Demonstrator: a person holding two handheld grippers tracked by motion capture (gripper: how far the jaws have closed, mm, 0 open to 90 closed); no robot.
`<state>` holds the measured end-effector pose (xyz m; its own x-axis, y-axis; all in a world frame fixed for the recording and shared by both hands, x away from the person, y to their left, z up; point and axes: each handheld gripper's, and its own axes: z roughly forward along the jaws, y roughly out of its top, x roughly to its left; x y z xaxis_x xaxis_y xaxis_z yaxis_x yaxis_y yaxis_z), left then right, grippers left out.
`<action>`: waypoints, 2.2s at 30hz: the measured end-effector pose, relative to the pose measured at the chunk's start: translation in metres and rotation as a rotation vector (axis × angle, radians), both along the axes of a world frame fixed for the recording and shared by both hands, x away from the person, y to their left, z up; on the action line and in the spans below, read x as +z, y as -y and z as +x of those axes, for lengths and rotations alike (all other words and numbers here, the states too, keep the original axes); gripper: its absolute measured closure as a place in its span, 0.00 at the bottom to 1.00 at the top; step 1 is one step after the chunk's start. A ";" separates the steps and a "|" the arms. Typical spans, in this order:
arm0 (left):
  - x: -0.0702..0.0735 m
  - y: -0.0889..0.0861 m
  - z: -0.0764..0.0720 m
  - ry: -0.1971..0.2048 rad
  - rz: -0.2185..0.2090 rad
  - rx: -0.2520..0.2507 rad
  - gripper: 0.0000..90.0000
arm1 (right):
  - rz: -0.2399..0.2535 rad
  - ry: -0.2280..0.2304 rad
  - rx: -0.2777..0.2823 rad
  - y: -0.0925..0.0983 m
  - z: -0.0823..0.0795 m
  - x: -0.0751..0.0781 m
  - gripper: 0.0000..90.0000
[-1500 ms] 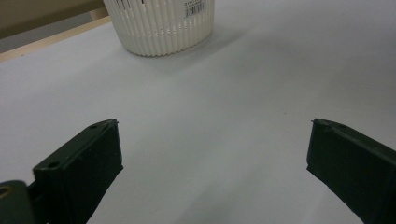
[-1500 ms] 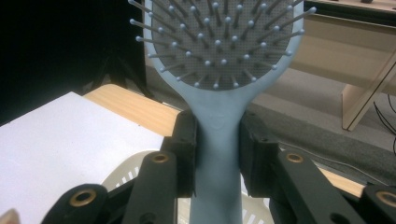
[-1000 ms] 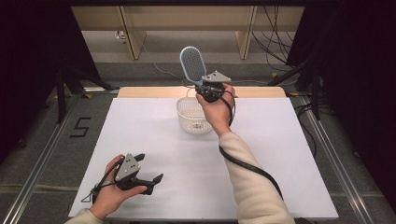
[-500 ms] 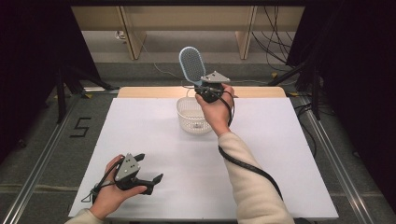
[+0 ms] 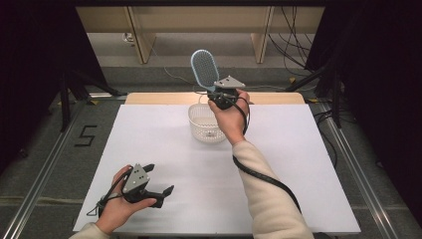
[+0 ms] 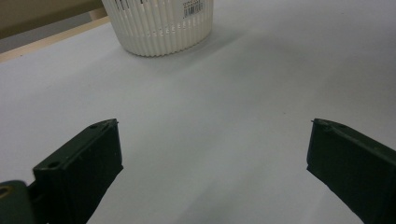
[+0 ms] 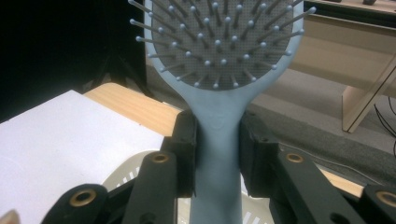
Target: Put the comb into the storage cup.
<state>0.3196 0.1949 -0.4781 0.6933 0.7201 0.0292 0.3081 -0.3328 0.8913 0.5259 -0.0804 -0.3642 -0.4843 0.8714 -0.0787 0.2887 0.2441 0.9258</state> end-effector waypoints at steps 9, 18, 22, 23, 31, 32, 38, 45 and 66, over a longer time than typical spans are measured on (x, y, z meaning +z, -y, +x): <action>0.000 0.000 0.000 -0.003 -0.003 0.000 0.03 | -0.002 0.001 0.001 0.000 0.000 -0.001 0.78; 0.000 0.000 0.000 -0.004 -0.004 0.000 0.03 | -0.007 -0.007 -0.001 0.000 0.002 -0.003 0.78; 0.000 0.000 0.000 -0.004 -0.003 -0.001 0.03 | -0.007 -0.007 -0.002 -0.001 0.003 -0.003 0.78; 0.000 0.000 0.000 -0.004 -0.003 0.000 0.03 | -0.007 -0.007 -0.002 -0.001 0.003 -0.003 0.78; 0.000 0.000 0.000 -0.001 -0.001 -0.002 0.03 | -0.011 -0.007 0.000 -0.003 0.003 -0.005 0.78; 0.000 0.000 0.000 -0.001 -0.002 -0.002 0.03 | -0.013 -0.007 0.000 -0.003 0.003 -0.005 0.78; 0.000 0.000 0.000 -0.002 -0.003 0.000 0.03 | -0.018 -0.008 0.003 -0.003 0.004 -0.007 0.78; 0.000 0.000 0.000 -0.002 -0.003 0.000 0.03 | -0.021 -0.008 0.006 -0.003 0.004 -0.007 0.78; 0.000 0.000 0.000 -0.003 -0.002 -0.001 0.03 | -0.021 -0.002 0.005 -0.004 0.004 -0.008 0.78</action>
